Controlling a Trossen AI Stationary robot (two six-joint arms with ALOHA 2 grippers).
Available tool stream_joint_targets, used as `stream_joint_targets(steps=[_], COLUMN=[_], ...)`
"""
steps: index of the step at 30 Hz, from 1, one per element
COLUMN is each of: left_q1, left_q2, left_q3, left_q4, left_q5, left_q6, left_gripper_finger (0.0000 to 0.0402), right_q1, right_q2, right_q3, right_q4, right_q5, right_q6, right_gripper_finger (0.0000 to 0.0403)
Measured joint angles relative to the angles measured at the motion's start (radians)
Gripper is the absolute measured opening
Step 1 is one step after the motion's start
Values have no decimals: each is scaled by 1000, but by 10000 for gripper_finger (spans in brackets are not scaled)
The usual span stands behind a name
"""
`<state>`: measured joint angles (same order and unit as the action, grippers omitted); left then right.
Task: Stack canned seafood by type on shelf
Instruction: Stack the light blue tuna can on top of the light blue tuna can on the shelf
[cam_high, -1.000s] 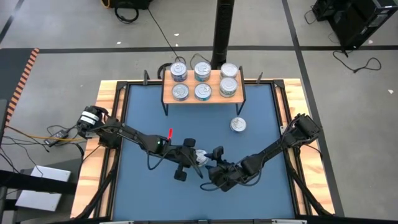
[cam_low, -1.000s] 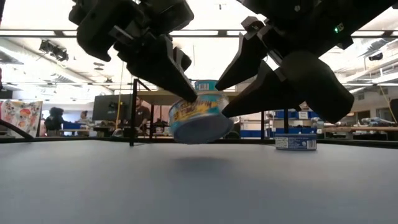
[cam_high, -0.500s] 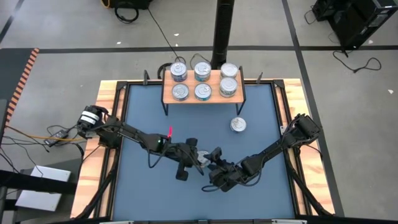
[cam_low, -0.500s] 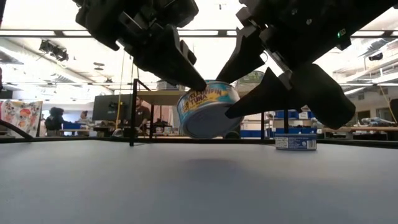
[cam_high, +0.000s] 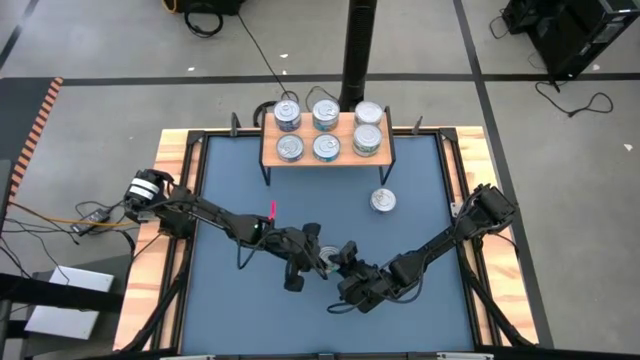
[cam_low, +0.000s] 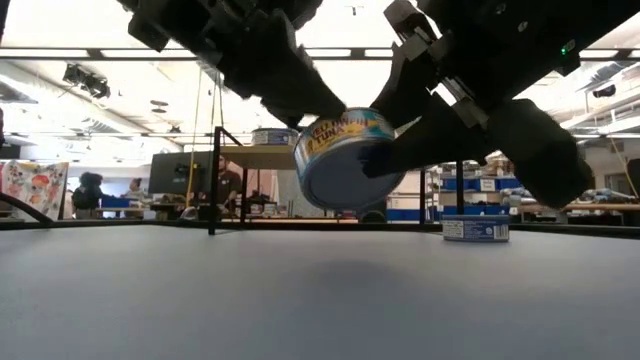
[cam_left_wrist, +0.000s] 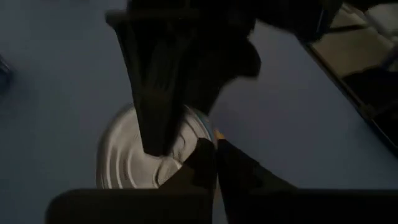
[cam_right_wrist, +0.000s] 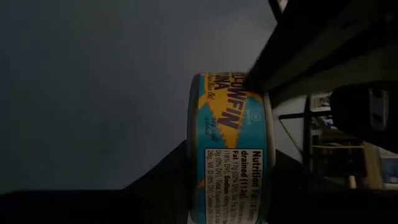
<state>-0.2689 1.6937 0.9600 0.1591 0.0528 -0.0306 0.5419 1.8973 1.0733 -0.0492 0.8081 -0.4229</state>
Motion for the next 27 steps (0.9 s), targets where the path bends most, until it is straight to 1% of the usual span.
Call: stream_joint_targets(steps=[4, 7, 10, 14, 17, 20, 23, 27], left_q1=[-21, -39, -54, -54, -54, -58, -62, -64], left_q2=[-28, -63, -118, -205, -261, -322, -371, -405], left_q3=[0, -32, -112, -248, -338, -405, -458, -491], left_q4=[15, 62, 176, 342, 469, 529, 551, 560], left_q5=[-82, -104, -126, -201, -241, -270, -314, -346], left_q6=[30, 50, 48, 8, -27, -34, -26, -25], left_gripper_finger=[60, 99, 134, 168, 182, 187, 188, 188], right_q1=[8, 7, -1, -30, -72, -124, -187, -289], right_q2=[-4, -23, -52, -97, -137, -166, -184, -185], right_q3=[0, 0, 0, 0, 2, 22, 62, 121], right_q4=[5, -9, -23, -29, -28, -27, -10, 10], right_q5=[67, 89, 130, 175, 222, 258, 275, 279], right_q6=[0, 3, -16, -89, -156, -243, -344, -493], right_gripper_finger=[142, 142, 142, 142, 142, 142, 142, 142])
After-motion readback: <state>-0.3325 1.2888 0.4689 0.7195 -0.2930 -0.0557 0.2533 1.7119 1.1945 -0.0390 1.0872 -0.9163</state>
